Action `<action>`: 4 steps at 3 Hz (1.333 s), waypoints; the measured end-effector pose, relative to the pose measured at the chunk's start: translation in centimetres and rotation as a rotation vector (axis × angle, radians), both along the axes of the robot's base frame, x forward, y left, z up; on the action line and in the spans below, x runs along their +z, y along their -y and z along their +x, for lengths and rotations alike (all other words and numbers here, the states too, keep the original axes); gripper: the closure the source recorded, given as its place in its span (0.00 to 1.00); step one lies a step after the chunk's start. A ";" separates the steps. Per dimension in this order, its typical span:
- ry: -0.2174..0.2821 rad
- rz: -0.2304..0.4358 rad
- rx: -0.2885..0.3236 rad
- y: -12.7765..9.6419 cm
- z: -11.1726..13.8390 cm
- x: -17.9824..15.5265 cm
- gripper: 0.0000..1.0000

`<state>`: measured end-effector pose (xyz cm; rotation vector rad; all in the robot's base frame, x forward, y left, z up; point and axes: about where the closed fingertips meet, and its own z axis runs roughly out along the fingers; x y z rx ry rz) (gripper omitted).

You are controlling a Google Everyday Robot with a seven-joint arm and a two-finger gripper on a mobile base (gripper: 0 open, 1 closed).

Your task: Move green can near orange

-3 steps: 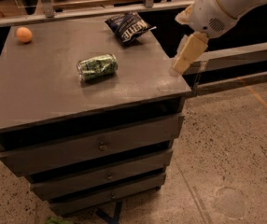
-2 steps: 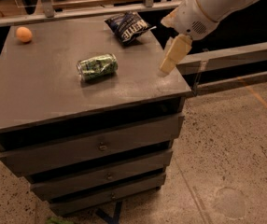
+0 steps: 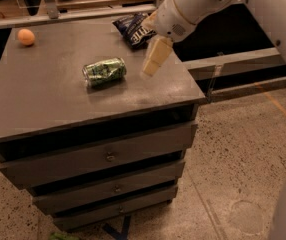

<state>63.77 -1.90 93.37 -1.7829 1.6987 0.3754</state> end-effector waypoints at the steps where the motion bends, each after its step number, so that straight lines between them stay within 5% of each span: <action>1: -0.006 0.018 0.057 -3.3 2.0 -0.9 0.00; 4: -0.109 0.033 0.171 -10.3 5.5 -5.8 0.00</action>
Offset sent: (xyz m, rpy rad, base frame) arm 0.0614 0.0918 -0.0380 0.0310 0.0624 0.1477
